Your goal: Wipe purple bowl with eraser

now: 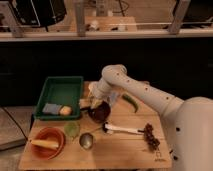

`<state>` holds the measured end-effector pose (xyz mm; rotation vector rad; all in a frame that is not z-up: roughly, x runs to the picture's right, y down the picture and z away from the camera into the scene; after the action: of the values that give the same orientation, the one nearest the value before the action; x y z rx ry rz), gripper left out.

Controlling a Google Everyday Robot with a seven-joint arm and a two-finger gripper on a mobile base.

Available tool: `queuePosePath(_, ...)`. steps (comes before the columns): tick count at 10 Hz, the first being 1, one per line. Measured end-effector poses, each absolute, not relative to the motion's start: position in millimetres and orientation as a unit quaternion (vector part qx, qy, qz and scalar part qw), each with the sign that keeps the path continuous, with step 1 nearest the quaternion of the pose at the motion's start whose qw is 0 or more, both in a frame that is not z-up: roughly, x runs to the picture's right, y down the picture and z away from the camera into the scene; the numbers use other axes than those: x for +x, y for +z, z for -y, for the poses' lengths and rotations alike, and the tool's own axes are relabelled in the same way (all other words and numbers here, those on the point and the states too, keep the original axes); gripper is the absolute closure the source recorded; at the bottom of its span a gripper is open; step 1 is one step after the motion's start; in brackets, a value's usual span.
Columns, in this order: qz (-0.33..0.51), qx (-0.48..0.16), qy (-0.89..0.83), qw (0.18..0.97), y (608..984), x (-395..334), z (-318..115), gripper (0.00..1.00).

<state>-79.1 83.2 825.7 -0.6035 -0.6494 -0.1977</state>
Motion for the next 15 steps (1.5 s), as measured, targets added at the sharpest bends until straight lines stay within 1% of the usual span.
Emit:
queuePosePath(2, 0.322, -0.299, -0.117, 0.891, 820, -99, -92, 1.0)
queuePosePath(5, 0.331, -0.305, -0.119, 0.885, 808, -103, -117, 1.0)
queuePosePath(8, 0.332, -0.308, -0.097, 0.886, 800, -89, -142, 1.0)
queuePosePath(10, 0.325, -0.308, -0.073, 0.891, 799, -65, -152, 1.0)
queuePosePath(12, 0.316, -0.304, -0.049, 0.897, 800, -43, -154, 1.0)
queuePosePath(15, 0.307, -0.295, -0.031, 0.904, 807, -28, -142, 1.0)
